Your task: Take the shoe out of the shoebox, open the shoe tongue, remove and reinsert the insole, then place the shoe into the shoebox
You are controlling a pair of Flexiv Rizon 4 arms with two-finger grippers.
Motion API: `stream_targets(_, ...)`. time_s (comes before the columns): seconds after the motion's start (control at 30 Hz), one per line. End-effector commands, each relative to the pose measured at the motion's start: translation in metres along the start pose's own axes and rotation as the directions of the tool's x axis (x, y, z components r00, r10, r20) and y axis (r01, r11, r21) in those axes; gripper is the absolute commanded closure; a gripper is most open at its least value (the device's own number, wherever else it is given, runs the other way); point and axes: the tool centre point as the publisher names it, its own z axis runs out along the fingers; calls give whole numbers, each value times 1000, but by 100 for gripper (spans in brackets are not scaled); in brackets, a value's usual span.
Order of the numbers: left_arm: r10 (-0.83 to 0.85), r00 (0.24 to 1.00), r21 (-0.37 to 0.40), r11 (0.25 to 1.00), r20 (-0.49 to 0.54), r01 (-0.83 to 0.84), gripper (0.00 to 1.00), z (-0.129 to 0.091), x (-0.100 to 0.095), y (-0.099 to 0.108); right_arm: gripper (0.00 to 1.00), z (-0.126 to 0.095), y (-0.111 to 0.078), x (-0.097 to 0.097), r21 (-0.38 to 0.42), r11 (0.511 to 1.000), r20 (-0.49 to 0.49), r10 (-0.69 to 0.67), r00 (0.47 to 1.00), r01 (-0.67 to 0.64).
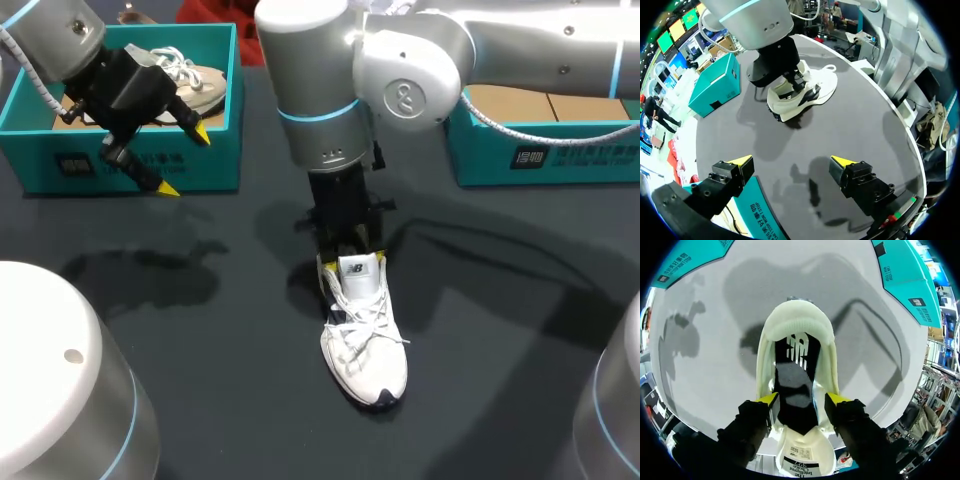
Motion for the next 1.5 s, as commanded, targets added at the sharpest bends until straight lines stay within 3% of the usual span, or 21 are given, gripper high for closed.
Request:
stream_targets(0.03,0,1000,0,1000,-2,0,0,1,-1,0,0,4,0,-1,1,1000,-9,-4,1000,4)
stream_targets(0.43,0,1000,0,1000,-2,0,0,1,-1,0,0,3,-7,0,-2,1000,-7,-18,1000,18)
stream_targets(1.5,0,1000,0,1000,-2,0,0,1,-1,0,0,-10,-71,-5,-56,993,-16,98,995,-99)
